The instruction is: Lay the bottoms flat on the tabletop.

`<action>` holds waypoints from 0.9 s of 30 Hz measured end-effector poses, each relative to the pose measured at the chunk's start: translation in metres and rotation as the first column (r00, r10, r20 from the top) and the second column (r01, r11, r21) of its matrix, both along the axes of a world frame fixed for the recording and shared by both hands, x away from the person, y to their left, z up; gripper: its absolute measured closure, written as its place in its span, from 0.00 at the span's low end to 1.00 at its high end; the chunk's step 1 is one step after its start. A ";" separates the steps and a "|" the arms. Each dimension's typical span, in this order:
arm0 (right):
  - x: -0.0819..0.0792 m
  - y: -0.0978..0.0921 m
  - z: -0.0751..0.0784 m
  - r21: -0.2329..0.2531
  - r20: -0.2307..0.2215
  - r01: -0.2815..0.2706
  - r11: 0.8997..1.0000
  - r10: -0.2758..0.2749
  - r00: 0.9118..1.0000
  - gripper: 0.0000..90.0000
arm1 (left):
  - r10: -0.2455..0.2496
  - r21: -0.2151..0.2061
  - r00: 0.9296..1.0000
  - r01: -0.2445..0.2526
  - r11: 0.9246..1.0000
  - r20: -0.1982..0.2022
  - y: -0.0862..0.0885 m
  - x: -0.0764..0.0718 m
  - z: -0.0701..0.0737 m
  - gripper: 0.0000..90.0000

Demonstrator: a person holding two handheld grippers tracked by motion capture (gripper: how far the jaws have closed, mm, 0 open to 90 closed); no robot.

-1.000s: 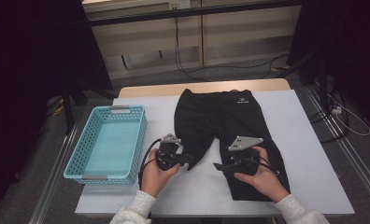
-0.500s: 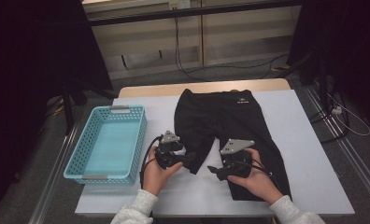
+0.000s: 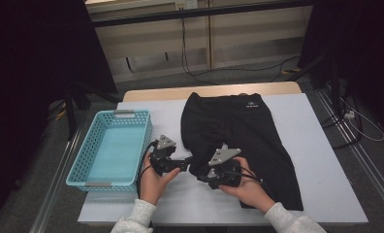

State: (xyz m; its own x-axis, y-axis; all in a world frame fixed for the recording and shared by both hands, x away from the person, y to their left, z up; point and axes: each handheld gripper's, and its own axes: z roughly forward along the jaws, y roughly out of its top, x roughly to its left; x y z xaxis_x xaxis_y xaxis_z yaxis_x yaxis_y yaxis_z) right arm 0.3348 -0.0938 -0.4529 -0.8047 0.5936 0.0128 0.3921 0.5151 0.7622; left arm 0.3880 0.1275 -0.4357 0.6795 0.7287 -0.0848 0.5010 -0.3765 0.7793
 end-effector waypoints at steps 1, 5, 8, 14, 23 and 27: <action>0.000 0.005 -0.002 -0.017 0.003 -0.009 1.000 0.010 1.000 0.52 | 0.009 -0.004 1.000 -0.009 1.000 0.001 0.001 0.000 0.000 0.24; 0.001 0.011 -0.006 -0.067 0.021 -0.007 0.998 0.008 1.000 0.86 | 0.017 0.002 1.000 -0.017 1.000 0.007 0.004 -0.001 0.000 0.24; 0.004 0.004 -0.003 -0.040 0.003 0.002 0.999 -0.002 1.000 0.96 | 0.007 0.000 1.000 -0.007 1.000 0.006 0.004 -0.001 0.000 0.25; 0.004 -0.027 0.018 0.061 0.021 0.042 0.997 -0.043 0.999 0.96 | -0.029 -0.006 0.999 0.029 1.000 -0.014 0.002 -0.001 -0.002 0.34; 0.007 -0.071 0.031 0.162 0.034 0.152 0.975 -0.159 0.987 0.96 | -0.129 0.019 0.991 0.130 0.991 -0.035 -0.019 0.002 -0.009 0.52; 0.005 -0.074 0.030 0.154 0.042 0.164 0.974 -0.172 0.984 0.96 | -0.156 0.009 0.987 0.157 0.988 -0.035 -0.028 0.007 -0.013 0.59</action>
State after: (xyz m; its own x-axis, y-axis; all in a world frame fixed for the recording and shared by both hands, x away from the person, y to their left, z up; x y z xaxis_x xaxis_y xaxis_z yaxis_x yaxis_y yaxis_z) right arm 0.3400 -0.1677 -0.4228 -0.6958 0.7148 0.0707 0.4191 0.3240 0.8482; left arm 0.3948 0.0993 -0.4490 0.7820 0.6149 -0.1016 0.4613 -0.4615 0.7578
